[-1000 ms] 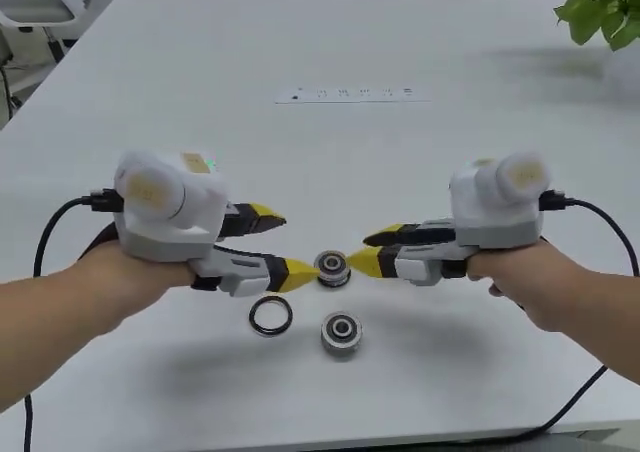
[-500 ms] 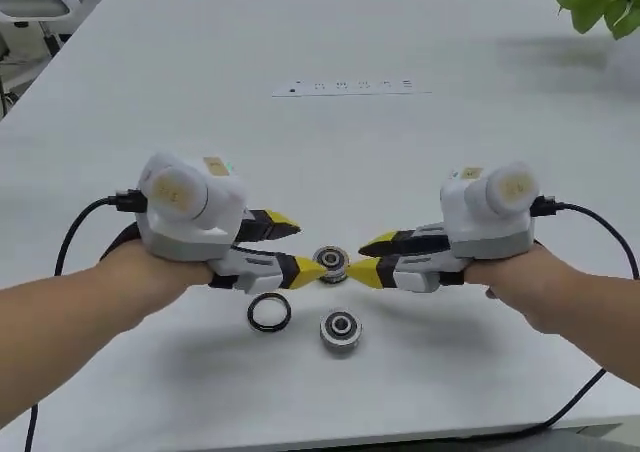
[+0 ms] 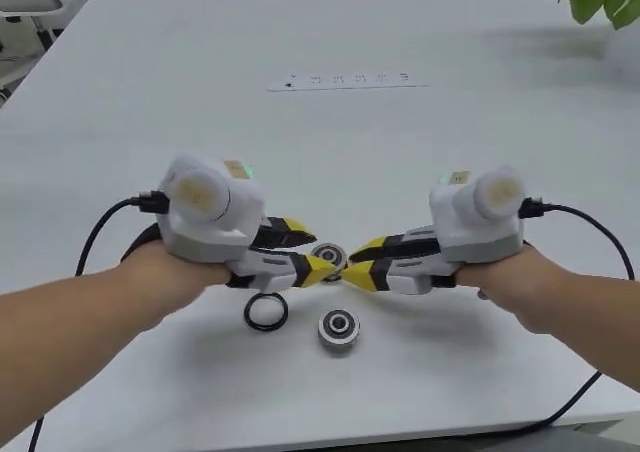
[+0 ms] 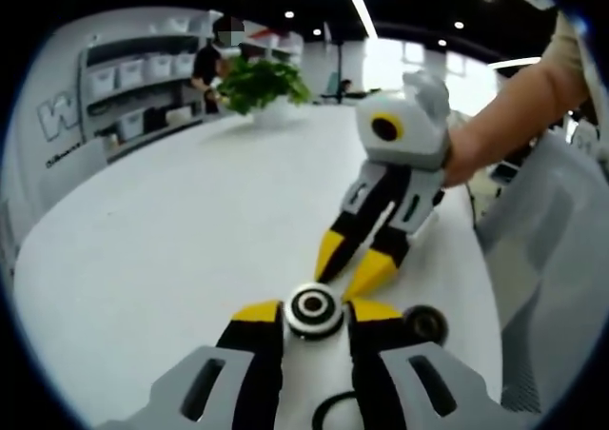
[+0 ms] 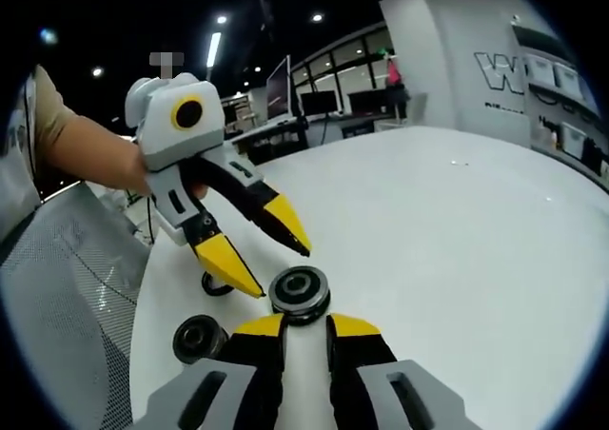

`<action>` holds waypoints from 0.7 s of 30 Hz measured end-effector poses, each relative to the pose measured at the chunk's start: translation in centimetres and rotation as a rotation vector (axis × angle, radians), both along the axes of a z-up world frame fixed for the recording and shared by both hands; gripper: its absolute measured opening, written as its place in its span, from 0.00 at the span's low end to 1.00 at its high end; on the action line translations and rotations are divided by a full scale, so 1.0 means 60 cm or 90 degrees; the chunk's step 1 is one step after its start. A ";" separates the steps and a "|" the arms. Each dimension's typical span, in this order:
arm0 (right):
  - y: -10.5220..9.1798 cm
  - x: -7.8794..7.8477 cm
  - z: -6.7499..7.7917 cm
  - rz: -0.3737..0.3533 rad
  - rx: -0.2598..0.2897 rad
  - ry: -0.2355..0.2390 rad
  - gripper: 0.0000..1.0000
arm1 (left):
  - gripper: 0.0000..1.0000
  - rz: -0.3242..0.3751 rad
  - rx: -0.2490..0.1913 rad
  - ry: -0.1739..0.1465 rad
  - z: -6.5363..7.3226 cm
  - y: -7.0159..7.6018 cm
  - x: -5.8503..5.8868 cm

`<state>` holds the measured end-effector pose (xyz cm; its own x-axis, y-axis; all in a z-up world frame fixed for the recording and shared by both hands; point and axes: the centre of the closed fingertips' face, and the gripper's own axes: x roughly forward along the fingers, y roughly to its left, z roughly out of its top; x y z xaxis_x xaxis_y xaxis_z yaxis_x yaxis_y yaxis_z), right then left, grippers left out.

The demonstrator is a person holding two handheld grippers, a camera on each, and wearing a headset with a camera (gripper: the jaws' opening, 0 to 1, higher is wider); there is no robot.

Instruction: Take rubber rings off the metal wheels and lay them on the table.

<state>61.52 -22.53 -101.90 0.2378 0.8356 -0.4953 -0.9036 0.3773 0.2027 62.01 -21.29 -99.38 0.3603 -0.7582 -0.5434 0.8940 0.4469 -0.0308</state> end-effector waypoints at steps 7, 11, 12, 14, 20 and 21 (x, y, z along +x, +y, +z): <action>0.004 0.000 0.000 0.002 0.003 -0.003 0.11 | 0.20 -0.011 0.013 0.002 -0.009 -0.004 -0.003; 0.005 0.001 0.000 0.005 0.001 -0.009 0.10 | 0.18 -0.008 0.013 -0.003 -0.010 -0.003 0.000; 0.005 0.001 0.000 0.006 0.000 -0.010 0.09 | 0.17 -0.005 0.013 -0.004 -0.010 -0.003 0.002; 0.005 0.002 -0.001 0.007 -0.001 -0.012 0.08 | 0.14 -0.001 0.013 -0.008 -0.011 -0.003 0.005; 0.004 0.003 -0.002 -0.001 0.000 -0.007 0.05 | 0.14 0.008 0.008 -0.008 -0.013 -0.003 0.008; 0.003 0.004 -0.002 -0.005 0.002 -0.001 0.04 | 0.14 0.009 0.008 -0.007 -0.013 -0.003 0.009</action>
